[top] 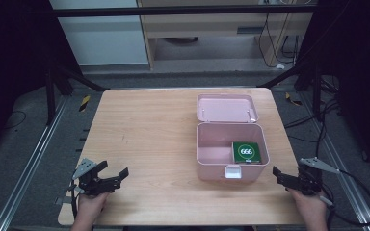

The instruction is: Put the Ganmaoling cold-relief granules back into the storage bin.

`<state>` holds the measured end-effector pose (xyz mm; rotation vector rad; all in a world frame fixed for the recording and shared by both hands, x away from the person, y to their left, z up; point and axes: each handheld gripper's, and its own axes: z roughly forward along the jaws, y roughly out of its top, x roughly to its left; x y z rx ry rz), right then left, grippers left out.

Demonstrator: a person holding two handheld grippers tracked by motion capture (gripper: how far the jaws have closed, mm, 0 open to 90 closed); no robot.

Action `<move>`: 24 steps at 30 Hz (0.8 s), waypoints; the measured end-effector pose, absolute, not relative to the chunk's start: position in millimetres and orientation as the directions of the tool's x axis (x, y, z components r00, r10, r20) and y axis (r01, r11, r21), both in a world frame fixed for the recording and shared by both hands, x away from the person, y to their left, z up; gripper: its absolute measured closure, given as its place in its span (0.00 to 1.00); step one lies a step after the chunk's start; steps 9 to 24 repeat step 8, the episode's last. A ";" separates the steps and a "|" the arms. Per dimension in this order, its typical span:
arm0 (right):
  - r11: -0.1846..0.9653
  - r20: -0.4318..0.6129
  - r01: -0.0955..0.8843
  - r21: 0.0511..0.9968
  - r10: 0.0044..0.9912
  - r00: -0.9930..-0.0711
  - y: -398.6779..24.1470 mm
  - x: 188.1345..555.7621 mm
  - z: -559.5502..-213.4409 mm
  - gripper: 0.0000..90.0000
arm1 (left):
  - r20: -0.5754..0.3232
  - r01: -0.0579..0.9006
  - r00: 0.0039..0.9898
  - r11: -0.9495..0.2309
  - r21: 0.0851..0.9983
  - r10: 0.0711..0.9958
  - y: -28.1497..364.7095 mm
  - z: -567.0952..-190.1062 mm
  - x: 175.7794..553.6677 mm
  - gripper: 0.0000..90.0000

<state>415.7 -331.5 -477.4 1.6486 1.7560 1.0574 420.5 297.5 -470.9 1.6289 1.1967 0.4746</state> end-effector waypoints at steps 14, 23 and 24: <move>-0.044 0.157 0.595 0.803 0.978 -0.139 -331.2 413.9 -478.7 0.01 | -0.240 0.472 0.430 0.010 0.882 0.870 297.8 -470.9 421.0 0.00; -0.044 0.157 0.595 0.803 0.978 -0.139 -331.2 413.9 -478.7 0.01 | -0.240 0.472 0.430 0.010 0.882 0.870 297.8 -470.9 421.0 0.00; -0.044 0.157 0.595 0.803 0.978 -0.139 -331.2 413.9 -478.7 0.01 | -0.240 0.472 0.430 0.010 0.882 0.870 297.8 -470.9 421.0 0.00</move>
